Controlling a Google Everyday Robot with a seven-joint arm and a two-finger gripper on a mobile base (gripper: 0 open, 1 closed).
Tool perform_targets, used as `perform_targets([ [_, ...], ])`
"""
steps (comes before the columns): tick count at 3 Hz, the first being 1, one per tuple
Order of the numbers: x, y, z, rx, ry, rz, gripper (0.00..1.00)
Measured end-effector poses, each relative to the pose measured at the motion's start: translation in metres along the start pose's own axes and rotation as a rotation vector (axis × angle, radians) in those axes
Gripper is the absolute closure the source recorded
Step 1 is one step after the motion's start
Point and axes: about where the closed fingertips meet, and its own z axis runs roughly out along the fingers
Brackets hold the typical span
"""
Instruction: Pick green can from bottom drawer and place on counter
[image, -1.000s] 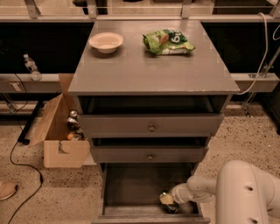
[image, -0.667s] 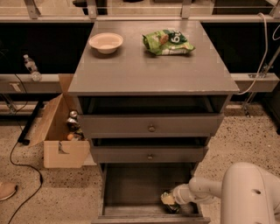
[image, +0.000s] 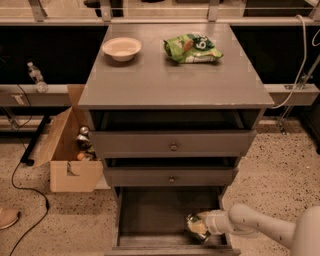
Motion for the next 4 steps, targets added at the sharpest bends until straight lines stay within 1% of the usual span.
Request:
perform_targets([
  [1,-0.003,-0.004,-0.066,0.019,-0.094,-0.106,1.0],
  [2,-0.002,-0.005,-0.119,0.059,-0.138,-0.174,1.0],
  [3,-0.002,-0.005,-0.119,0.058,-0.138,-0.175,1.0],
  [4,-0.031,0.015,-0.147,0.01,-0.154,-0.297,1.0],
])
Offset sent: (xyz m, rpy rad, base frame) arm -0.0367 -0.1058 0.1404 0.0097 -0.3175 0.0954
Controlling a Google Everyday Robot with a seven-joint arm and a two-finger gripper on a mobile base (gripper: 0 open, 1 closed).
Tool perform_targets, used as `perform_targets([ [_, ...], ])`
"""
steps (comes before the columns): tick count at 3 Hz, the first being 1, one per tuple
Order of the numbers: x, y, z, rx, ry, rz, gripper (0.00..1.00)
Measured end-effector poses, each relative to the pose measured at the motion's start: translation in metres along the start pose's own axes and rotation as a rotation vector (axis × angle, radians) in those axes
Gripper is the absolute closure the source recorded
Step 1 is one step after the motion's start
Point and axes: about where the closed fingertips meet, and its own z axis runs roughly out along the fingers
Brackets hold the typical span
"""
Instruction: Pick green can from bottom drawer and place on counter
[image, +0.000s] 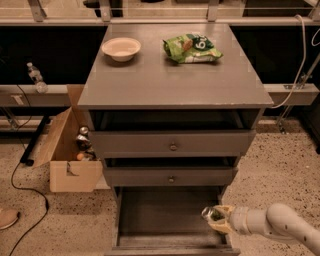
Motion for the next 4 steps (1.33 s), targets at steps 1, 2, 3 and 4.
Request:
perform_targets([
  [1,-0.067,0.028,-0.028,-0.091,-0.038,-0.182,1.0],
  [2,-0.149,0.075,-0.06,-0.206,-0.069,-0.392,1.0],
  [3,-0.148,0.075,-0.059,-0.206,-0.07,-0.389,1.0],
  [4,-0.19,0.083,-0.056,-0.294,-0.202,-0.464,1.0],
])
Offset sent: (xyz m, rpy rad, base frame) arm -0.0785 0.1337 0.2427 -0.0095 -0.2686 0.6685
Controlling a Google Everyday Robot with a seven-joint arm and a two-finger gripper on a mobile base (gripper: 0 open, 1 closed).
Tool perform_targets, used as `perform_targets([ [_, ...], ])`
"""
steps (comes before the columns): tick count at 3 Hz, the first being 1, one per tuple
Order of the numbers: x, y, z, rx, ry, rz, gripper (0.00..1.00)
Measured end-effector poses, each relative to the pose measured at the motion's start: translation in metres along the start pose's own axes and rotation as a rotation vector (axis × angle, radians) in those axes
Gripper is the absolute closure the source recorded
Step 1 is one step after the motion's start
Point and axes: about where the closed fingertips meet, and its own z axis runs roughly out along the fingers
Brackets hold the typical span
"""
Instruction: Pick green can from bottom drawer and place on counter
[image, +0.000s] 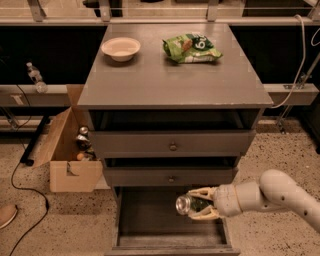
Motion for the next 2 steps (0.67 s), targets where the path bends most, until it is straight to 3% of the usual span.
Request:
perform_targets([
  [1,-0.058,-0.015,-0.016,-0.024,-0.068,-0.12,1.0],
  [2,-0.121,-0.048,-0.067,0.048,-0.02,-0.231,1.0],
])
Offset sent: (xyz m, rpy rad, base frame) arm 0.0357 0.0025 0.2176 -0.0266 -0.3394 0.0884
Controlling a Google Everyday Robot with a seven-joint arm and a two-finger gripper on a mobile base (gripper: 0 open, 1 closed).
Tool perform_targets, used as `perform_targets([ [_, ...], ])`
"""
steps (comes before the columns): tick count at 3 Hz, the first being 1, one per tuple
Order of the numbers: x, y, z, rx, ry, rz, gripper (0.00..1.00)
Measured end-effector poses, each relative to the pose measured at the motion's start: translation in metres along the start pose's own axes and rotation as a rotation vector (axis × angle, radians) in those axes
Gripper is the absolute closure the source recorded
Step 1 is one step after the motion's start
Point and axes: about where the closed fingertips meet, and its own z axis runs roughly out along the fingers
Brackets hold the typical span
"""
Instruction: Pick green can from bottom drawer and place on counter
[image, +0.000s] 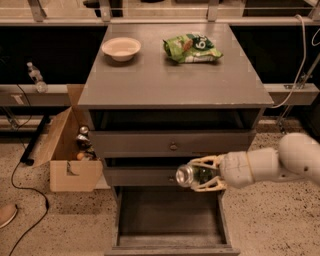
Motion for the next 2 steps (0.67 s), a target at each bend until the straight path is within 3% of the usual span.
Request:
perform_targets([
  [1,-0.028,-0.03,-0.039,0.056,0.073,-0.043,1.0],
  [2,-0.067,-0.05,-0.086,0.13,0.205,-0.1,1.0],
])
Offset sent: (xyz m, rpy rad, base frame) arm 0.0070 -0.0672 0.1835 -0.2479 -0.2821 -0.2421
